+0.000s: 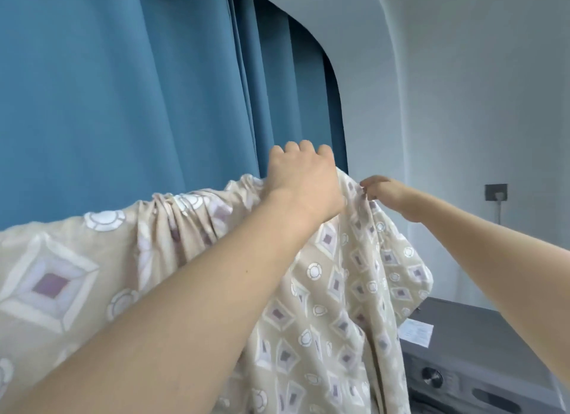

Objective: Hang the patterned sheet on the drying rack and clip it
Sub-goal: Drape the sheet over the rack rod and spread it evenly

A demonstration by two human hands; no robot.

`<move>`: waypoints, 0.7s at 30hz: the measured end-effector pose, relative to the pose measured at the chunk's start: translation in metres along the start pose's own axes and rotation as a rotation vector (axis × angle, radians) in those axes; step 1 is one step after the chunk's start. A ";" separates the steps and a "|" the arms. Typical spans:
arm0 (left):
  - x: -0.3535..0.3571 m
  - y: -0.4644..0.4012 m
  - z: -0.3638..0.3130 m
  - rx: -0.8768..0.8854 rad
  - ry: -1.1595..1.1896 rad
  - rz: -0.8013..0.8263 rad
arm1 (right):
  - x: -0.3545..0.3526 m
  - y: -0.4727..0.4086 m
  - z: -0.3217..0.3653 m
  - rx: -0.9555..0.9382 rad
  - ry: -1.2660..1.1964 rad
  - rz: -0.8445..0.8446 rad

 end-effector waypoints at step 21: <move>0.117 -0.113 -0.118 -0.024 -0.077 0.181 | -0.053 -0.092 -0.157 0.016 0.187 -0.063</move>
Point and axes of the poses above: each hand's wrist, its own y-axis away from the middle knuckle, its own x-axis out of the palm, z = x × y, the point moved 10 cm from there along -y, towards the middle knuckle, and after that the axes turned 9 degrees about -x, right-handed, at the moved point
